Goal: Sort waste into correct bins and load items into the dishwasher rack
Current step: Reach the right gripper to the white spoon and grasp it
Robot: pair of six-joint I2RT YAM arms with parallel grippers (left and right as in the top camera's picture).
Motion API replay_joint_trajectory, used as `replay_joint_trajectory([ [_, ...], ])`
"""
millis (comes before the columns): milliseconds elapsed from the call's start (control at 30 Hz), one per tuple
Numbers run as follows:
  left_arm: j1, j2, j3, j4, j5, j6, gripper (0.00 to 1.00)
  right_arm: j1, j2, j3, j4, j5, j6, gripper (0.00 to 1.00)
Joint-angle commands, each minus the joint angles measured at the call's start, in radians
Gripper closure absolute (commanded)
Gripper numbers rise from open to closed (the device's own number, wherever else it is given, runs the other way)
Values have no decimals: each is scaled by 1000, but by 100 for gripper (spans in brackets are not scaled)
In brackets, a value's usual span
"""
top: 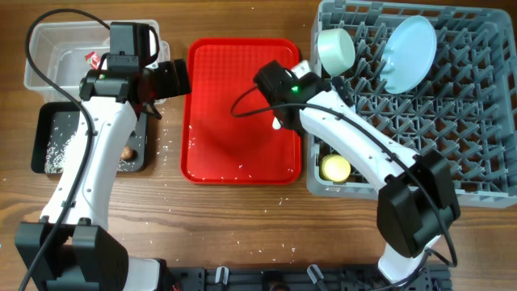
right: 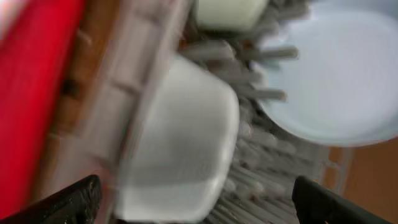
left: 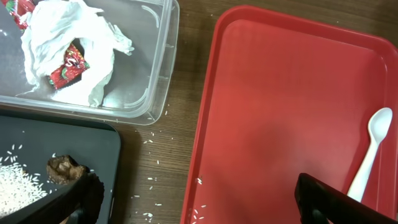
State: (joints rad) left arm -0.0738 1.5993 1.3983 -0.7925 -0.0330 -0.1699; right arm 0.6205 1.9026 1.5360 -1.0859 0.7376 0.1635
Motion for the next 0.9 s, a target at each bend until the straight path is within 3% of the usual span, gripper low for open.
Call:
replay_joint_trajectory([
  [0, 0, 8, 9, 2, -10, 5, 0, 10, -89, 98, 31, -113, 19, 0],
  [67, 0, 8, 9, 2, -10, 5, 0, 10, -122, 131, 67, -233, 19, 0],
  [167, 0, 8, 9, 2, -10, 5, 0, 7, -160, 133, 203, -570, -14, 0],
  [233, 0, 8, 9, 2, -10, 5, 0, 2, -132, 104, 371, -782, 39, 2],
  [333, 0, 8, 9, 2, -10, 5, 0, 3, -36, 75, 475, -779, 179, 11],
  [500, 0, 8, 9, 2, -10, 5, 0, -18, 129, 75, 427, -803, 178, 18],
  [567, 0, 8, 9, 2, -10, 5, 0, -46, 156, 76, 430, -832, 209, 21],
  [633, 0, 8, 9, 2, -10, 5, 0, -92, 182, 76, 432, -842, 387, 26],
  [867, 0, 8, 9, 2, -10, 5, 0, -154, 201, 86, 449, -786, 514, 37],
])
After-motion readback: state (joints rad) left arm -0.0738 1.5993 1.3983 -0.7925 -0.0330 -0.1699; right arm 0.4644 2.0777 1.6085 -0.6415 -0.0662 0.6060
